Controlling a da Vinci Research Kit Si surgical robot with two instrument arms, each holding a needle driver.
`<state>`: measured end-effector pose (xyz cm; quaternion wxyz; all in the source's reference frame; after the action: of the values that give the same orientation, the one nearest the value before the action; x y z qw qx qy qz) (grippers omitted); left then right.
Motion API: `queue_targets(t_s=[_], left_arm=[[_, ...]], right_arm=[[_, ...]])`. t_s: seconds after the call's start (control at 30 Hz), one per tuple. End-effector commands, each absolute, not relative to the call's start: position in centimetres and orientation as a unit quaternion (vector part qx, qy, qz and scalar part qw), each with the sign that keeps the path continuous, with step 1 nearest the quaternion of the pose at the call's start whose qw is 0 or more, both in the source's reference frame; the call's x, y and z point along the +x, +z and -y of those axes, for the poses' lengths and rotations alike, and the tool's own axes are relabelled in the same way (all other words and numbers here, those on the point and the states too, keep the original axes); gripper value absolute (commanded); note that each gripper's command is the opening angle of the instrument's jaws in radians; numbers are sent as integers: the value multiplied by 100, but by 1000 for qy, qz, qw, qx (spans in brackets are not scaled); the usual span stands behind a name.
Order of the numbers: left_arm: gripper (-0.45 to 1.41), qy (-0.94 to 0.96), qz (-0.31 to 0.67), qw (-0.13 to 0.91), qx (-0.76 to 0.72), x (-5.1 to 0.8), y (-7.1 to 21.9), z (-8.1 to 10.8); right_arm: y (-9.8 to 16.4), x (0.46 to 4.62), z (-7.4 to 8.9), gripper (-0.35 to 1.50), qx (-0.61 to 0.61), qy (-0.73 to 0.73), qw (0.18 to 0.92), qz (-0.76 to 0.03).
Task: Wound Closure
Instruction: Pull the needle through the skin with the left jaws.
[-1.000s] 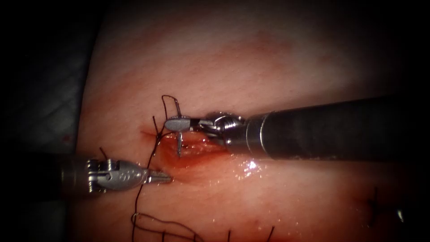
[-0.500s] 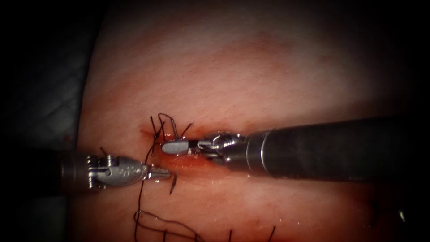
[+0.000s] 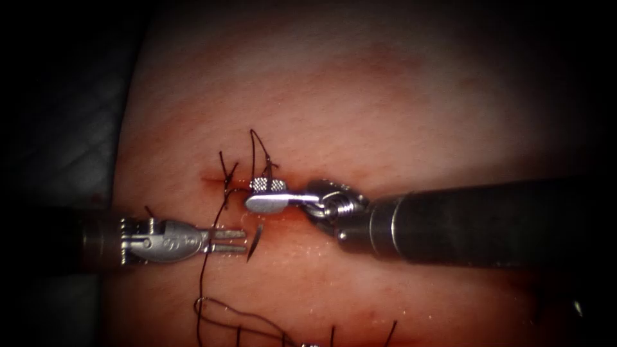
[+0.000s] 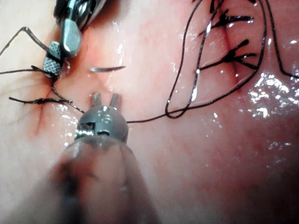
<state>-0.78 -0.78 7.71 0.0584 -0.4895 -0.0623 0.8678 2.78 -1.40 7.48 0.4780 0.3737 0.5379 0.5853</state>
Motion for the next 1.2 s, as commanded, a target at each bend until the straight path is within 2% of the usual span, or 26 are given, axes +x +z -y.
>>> queue_targets(t_s=[0.03, 0.1, 0.17, 0.3, 0.53, 1.03, 1.07, 1.1, 1.13, 1.2], left_arm=[[10, 865, 54, 52, -496, -83, 777, 77], [10, 856, 35, 39, -515, -81, 776, 69], [2, 845, 37, 23, -533, -83, 778, 58], [2, 834, 29, 16, -551, -90, 782, 49], [-8, 828, 27, 8, -560, -104, 787, 44], [-15, 820, 37, -11, -571, -135, 791, 42], [-16, 820, 39, -13, -570, -137, 792, 41], [-35, 821, 43, -16, -569, -138, 792, 41], [-45, 822, 49, -21, -566, -138, 792, 41], [-45, 827, 75, -24, -557, -138, 793, 40]], right_arm=[[756, 270, 128, 118, 367, 586, 482, -538], [760, 252, 110, 118, 357, 588, 487, -538], [765, 233, 94, 113, 347, 589, 494, -537], [773, 220, 86, 110, 341, 588, 499, -537], [778, 214, 88, 105, 335, 590, 501, -537], [792, 216, 107, 101, 324, 586, 508, -542], [793, 216, 108, 101, 323, 585, 509, -542], [793, 216, 108, 100, 323, 585, 509, -542], [794, 216, 109, 100, 323, 585, 509, -542], [794, 216, 110, 98, 323, 585, 509, -543]])
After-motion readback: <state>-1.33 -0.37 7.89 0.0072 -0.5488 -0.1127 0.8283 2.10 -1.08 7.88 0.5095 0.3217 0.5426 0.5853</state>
